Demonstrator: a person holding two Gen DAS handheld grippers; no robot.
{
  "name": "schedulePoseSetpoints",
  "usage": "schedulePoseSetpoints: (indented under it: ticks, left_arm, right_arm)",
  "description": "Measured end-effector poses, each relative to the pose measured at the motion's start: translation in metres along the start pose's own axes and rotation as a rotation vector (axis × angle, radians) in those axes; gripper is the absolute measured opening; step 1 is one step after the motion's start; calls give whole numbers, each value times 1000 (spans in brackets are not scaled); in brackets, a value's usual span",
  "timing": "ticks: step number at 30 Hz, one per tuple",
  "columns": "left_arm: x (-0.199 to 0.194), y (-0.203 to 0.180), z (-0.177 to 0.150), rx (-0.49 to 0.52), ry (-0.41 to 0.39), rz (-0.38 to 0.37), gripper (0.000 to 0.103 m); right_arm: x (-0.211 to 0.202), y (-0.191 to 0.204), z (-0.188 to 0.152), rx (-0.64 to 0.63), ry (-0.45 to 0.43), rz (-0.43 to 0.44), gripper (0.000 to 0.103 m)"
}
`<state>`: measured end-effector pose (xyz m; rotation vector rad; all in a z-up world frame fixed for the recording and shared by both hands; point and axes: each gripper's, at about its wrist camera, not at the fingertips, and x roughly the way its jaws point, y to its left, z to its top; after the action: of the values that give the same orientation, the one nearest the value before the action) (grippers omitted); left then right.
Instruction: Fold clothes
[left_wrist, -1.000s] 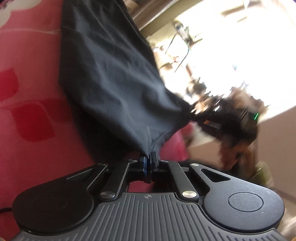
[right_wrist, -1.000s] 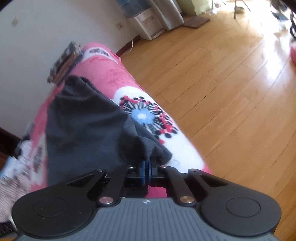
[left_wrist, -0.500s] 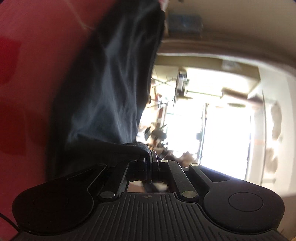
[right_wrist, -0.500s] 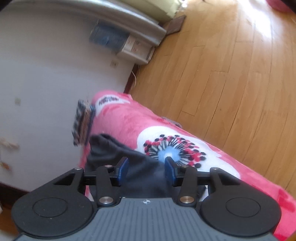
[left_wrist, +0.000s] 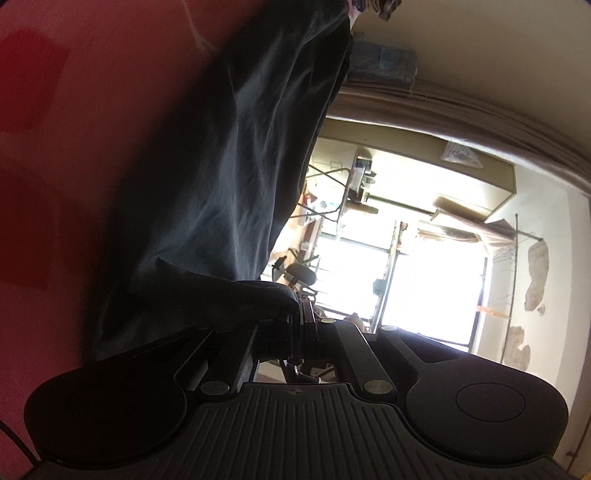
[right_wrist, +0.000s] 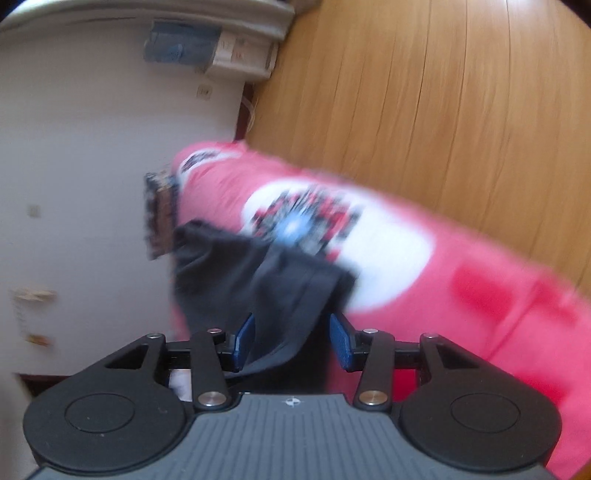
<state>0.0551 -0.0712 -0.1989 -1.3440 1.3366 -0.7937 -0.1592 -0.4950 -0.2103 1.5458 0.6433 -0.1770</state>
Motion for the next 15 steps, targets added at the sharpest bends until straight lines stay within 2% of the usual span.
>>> schedulePoseSetpoints:
  ticks: [2,5,7,9,10,11,12,14,15]
  left_arm:
    - [0,-3,0,2,-2,-11,1]
    - [-5,-7,-1,6,5,-27,1]
    - [-9,-7,-3,12,11,-33,1]
    - [-14,-5,-4,18,16,-31,1]
    - [-14,-4,-5,21,19,-26,1]
    - [-15,-3,-5,29,20,-15,1]
    - [-14,-3,-7,45,24,-4,1]
    - [-11,-3,-10,81,37,22,1]
    - [-10,-2,-13,101,47,36,1]
  right_arm:
    - [12,1,-4,48,61,31,62]
    - [30,6,-8,70,105,20,64]
    - [40,5,-9,102,105,15,64]
    - [45,8,-8,101,60,8,53]
    - [42,13,-7,73,14,0,40]
    - [39,18,-6,43,-31,-11,20]
    - [34,26,-6,-1,-72,-24,13]
    - [25,46,-9,-116,-134,-42,9]
    - [22,55,-12,-197,-156,-77,8]
